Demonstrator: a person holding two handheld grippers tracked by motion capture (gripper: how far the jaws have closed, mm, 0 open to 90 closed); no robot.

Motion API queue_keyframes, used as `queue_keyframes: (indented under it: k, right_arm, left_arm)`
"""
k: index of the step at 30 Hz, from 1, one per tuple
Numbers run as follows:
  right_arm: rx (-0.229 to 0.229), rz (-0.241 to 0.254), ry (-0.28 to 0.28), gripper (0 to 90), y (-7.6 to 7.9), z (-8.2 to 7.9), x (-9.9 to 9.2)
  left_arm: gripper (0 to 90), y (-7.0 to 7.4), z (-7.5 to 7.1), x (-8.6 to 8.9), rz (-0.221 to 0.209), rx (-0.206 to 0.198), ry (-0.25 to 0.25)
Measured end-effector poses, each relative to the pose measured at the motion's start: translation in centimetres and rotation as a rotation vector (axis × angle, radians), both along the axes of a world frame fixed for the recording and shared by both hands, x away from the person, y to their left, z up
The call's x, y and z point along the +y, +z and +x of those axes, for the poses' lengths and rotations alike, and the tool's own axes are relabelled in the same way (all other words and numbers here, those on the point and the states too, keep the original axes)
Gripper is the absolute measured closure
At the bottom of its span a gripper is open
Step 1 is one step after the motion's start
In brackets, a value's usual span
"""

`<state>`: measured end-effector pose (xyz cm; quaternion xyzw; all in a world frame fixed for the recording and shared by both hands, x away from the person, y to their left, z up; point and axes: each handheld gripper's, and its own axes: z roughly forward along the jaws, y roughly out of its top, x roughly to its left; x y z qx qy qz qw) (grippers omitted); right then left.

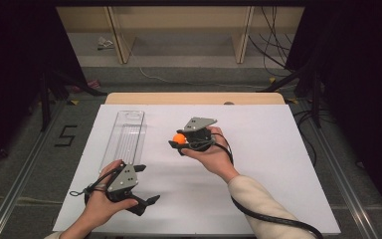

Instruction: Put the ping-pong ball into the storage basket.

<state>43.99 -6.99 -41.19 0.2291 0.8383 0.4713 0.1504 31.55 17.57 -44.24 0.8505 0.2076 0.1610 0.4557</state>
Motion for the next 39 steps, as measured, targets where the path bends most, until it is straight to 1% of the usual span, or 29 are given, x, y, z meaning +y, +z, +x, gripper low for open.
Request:
queue_keyframes:
  k: [15,28,39]
  right_arm:
    - [0.0,0.005,0.008,51.5,0.0,0.2,0.6]
    - [0.006,0.009,0.019,51.5,-0.1,0.2,1.5]
    - [0.007,0.01,0.017,51.4,0.0,0.4,1.7]
  left_arm:
    - [0.0,0.0,0.0,0.0,0.0,0.001,0.0]
    - [0.0,0.0,0.0,0.0,0.001,0.0,-0.002]
    - [0.0,0.0,0.0,0.0,0.0,0.001,-0.002]
